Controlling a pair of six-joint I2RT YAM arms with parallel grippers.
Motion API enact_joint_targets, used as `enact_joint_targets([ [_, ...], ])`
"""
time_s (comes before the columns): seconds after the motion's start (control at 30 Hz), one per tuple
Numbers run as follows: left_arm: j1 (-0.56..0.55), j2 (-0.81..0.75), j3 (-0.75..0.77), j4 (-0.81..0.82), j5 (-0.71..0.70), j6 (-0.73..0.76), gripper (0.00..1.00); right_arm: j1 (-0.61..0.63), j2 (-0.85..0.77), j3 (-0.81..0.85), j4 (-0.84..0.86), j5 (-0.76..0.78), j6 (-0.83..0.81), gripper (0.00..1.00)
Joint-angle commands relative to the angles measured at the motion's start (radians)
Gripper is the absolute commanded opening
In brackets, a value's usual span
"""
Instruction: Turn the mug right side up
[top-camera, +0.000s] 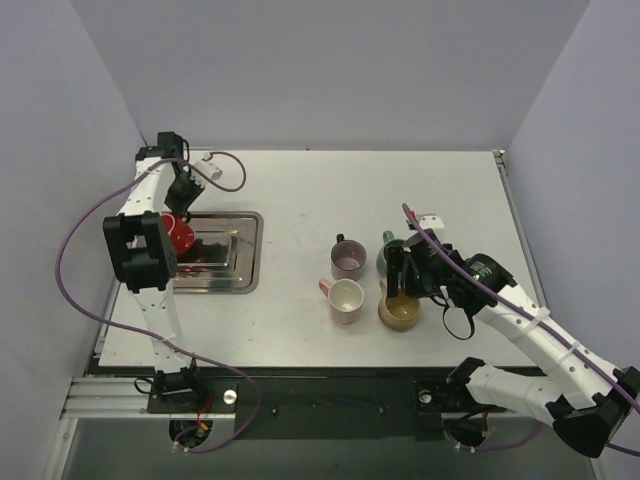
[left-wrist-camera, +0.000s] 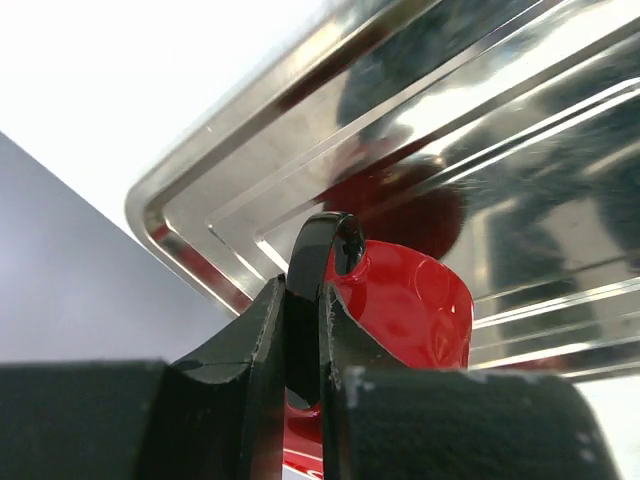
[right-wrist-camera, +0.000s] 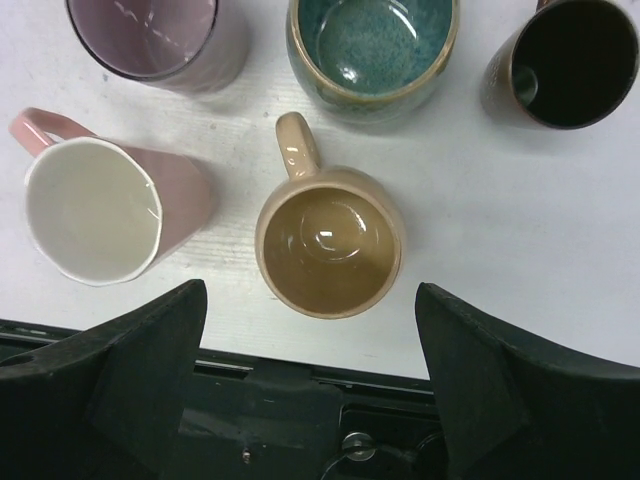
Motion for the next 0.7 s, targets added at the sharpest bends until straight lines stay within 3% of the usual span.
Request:
enact_joint_targets([
  [0.0,-0.016,-0.253,0.042,0.008,0.264,-0.1,0.0,0.039,-0.034,0.111,-0.068,0.122,-0.016,0.8],
  [0.13,-0.027,-0.342,0.112,-0.052,0.619,-0.209,0.0,0.146,-0.019,0.233,-0.067,0.224,-0.04,0.8],
  [0.27,-0.132,-0.394,0.227,-0.199,0.867,-0.272,0.0,0.295,0.039,0.305,0.25,0.117,-0.1,0.82],
  [0.3,-0.173,-0.403,0.241,-0.225,0.893,-0.284,0.0,0.307,0.082,0.314,0.303,0.015,-0.122,0.92],
  [0.43,-0.29,-0.489,0.248,-0.191,1.014,-0.413,0.0,0.347,0.168,0.35,0.579,-0.156,-0.1,0.95],
  [0.53,-0.344,-0.561,0.205,-0.091,1.042,-0.534,0.0,0.349,0.171,0.314,0.799,-0.176,-0.047,0.95],
  [0.67,-0.431,-0.624,0.177,-0.037,1.056,-0.608,0.0,0.349,0.193,0.325,0.841,-0.158,-0.019,0.93],
])
